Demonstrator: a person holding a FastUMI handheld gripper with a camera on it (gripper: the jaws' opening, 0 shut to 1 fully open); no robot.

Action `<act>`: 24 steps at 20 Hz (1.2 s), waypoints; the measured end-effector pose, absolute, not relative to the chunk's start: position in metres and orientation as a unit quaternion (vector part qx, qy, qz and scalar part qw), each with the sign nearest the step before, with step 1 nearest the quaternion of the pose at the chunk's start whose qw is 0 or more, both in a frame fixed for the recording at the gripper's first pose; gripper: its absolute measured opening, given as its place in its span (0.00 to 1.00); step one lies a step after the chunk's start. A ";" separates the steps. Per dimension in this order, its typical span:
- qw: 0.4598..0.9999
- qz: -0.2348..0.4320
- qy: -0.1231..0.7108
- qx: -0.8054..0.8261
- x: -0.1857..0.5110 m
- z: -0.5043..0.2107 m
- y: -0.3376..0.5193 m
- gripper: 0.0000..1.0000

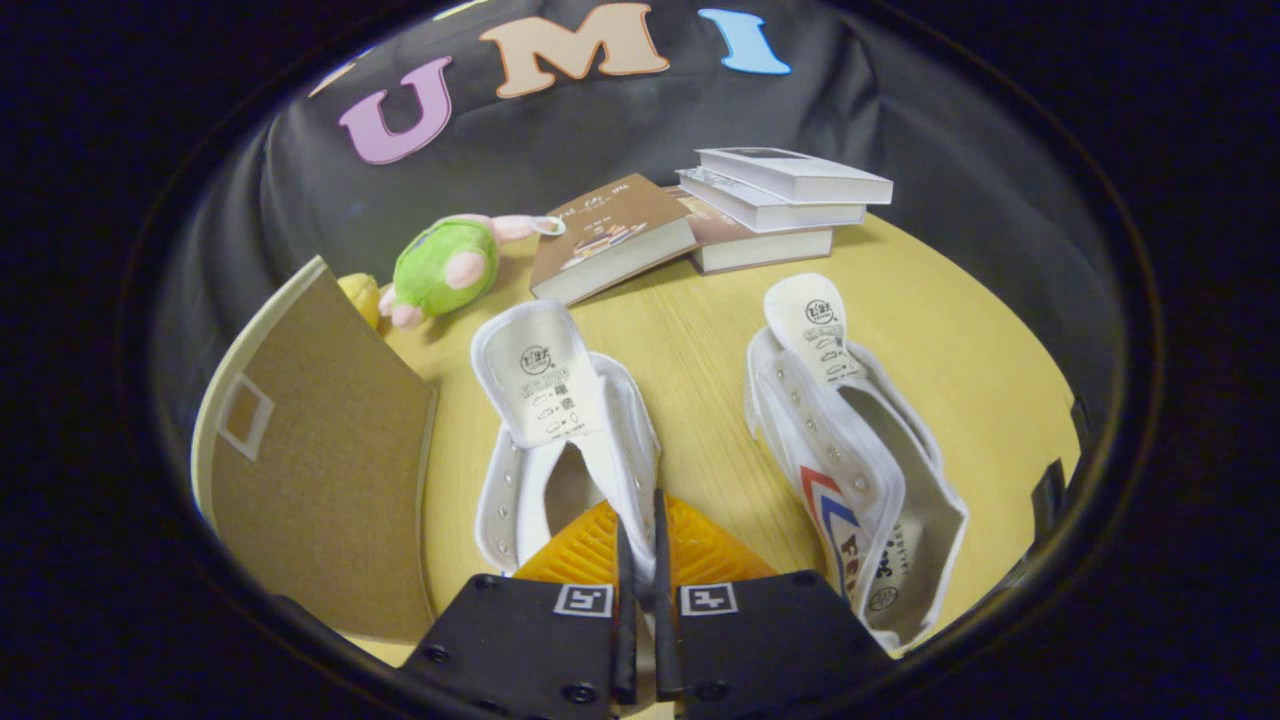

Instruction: Open the storage box then place both shoes into the box .Put the left shoe in first, then the right shoe, with the right side of both shoes facing outward in a uniform manner.

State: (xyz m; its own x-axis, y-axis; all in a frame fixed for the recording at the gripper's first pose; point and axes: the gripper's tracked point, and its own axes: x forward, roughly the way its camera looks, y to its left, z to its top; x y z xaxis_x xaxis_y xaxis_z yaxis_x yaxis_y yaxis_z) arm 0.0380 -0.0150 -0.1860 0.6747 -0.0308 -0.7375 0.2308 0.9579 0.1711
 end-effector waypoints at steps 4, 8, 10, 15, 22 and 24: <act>0.900 -0.094 0.412 0.105 0.025 -0.178 -0.021 0.11; 0.894 -0.119 0.428 0.053 0.015 -0.157 -0.030 0.11; 0.893 -0.135 0.427 0.047 0.011 -0.139 -0.035 0.11; 0.905 -0.158 0.393 0.044 0.010 -0.068 -0.039 0.11; 0.944 -0.095 0.308 0.069 0.044 0.037 0.024 0.11; 0.950 -0.060 0.293 0.091 0.054 0.052 0.055 0.11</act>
